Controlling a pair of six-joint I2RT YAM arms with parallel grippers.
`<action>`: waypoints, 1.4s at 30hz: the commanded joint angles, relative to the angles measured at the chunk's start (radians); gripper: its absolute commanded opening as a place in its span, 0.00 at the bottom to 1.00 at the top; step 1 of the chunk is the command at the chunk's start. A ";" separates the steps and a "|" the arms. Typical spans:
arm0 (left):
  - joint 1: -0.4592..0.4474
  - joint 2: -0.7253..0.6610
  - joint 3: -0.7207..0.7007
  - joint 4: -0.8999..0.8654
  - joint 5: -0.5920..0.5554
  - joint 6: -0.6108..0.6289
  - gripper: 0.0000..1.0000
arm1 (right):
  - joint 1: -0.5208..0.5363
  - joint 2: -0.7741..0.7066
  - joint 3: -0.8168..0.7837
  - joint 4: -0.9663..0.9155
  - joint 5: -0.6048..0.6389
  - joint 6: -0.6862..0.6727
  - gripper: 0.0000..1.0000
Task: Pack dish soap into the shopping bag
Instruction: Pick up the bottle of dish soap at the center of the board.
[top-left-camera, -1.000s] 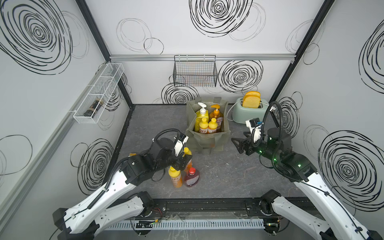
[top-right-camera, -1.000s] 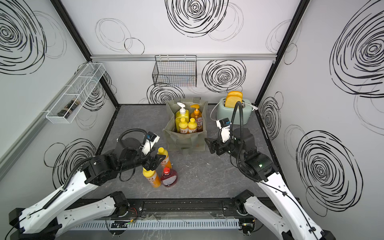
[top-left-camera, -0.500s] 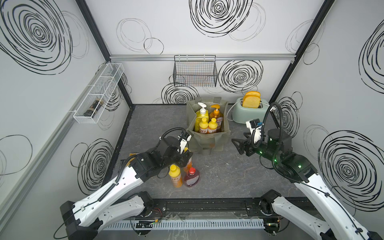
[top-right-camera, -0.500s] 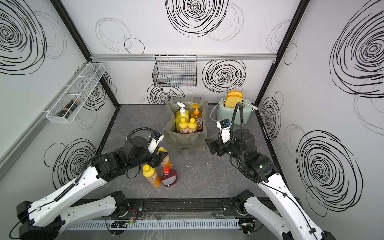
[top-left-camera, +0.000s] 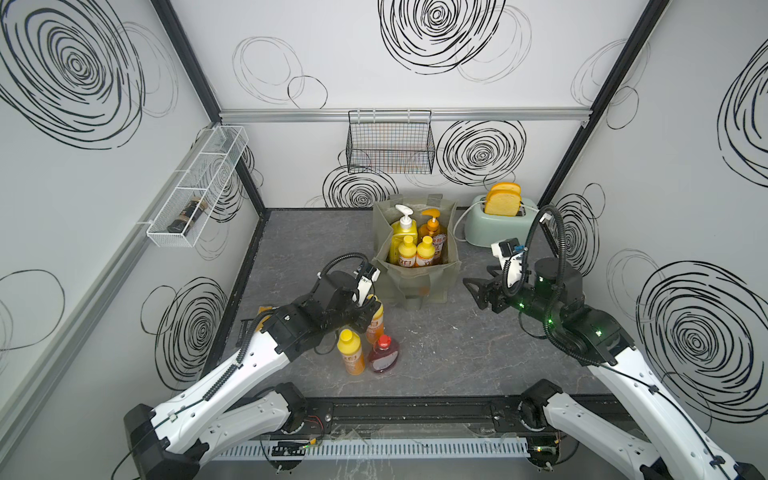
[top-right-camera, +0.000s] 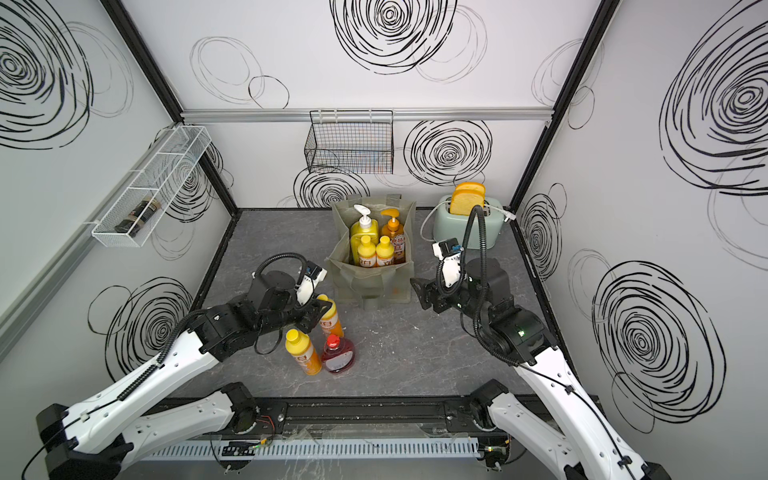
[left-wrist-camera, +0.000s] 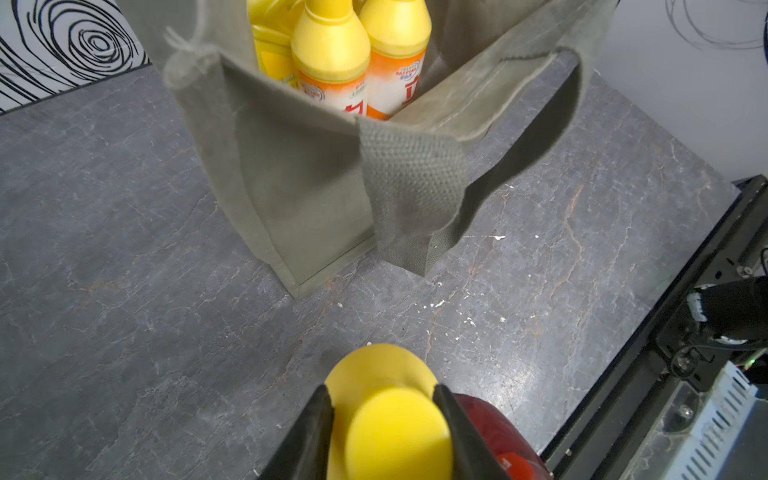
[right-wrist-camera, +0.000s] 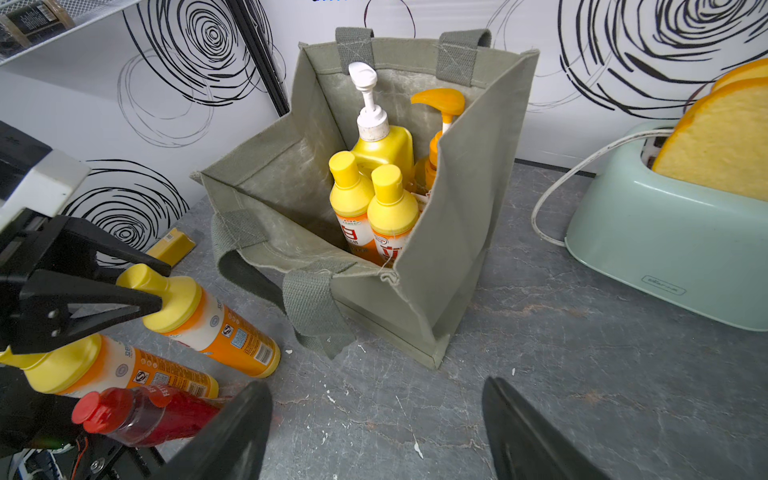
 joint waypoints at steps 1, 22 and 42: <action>0.006 0.006 0.008 0.037 0.036 -0.002 0.35 | -0.004 -0.011 -0.007 0.005 -0.006 -0.007 0.84; 0.004 0.020 0.141 0.008 0.060 0.028 0.05 | -0.004 -0.016 -0.021 0.023 -0.010 -0.009 0.83; 0.002 0.069 0.388 -0.136 0.084 0.109 0.00 | -0.014 -0.005 -0.010 0.056 0.025 0.003 0.85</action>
